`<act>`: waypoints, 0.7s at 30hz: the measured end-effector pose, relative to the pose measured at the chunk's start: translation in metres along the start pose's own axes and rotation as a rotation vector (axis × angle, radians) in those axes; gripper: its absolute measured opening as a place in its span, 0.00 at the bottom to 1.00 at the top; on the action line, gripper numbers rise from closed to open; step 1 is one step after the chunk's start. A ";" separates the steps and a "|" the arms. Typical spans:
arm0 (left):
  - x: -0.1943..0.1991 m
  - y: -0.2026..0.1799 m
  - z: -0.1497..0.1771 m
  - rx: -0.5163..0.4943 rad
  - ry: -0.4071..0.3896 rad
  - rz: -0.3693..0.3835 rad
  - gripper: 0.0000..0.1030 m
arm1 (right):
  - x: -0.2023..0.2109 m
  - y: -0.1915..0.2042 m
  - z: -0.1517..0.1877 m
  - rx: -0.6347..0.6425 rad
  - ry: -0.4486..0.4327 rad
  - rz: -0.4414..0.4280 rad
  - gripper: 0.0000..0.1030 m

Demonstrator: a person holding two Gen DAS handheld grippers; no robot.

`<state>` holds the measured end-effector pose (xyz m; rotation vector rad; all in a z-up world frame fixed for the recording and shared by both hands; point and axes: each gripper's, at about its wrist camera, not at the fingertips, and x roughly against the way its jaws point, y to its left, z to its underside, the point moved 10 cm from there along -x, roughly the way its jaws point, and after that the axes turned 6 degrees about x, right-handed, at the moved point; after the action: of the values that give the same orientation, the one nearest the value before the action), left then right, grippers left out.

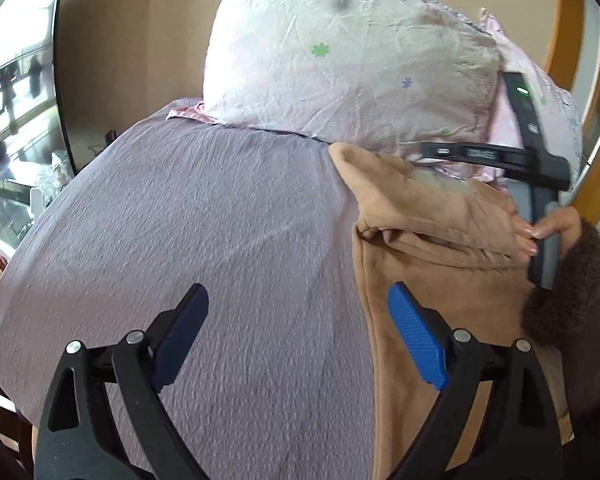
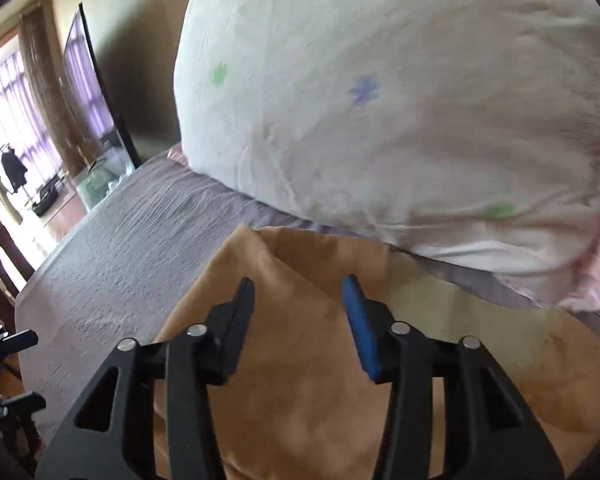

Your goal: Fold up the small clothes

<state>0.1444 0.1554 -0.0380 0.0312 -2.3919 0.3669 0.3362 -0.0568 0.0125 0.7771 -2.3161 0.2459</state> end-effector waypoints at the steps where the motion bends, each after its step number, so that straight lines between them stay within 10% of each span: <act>1: 0.003 -0.001 0.002 -0.007 -0.005 0.010 0.88 | 0.026 -0.032 0.011 -0.030 -0.014 0.102 0.48; 4: 0.013 -0.006 0.009 -0.022 -0.019 0.063 0.89 | 0.082 -0.126 0.055 -0.173 0.006 0.352 0.48; 6: 0.020 -0.013 0.015 -0.023 -0.020 0.126 0.89 | 0.115 -0.161 0.091 -0.289 0.011 0.371 0.48; 10: 0.035 -0.026 0.033 -0.017 0.002 0.257 0.91 | 0.178 -0.141 0.149 -0.376 -0.069 0.216 0.55; 13: 0.048 -0.026 0.053 0.036 0.051 0.385 0.91 | 0.208 -0.088 0.191 -0.385 -0.125 0.011 0.84; 21: 0.093 0.010 0.128 0.089 0.186 0.501 0.91 | 0.269 -0.015 0.332 -0.404 0.010 -0.164 0.88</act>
<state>-0.0094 0.1375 -0.0706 -0.5461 -2.1746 0.6755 0.0052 -0.3158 -0.0630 0.7469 -2.1760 -0.2826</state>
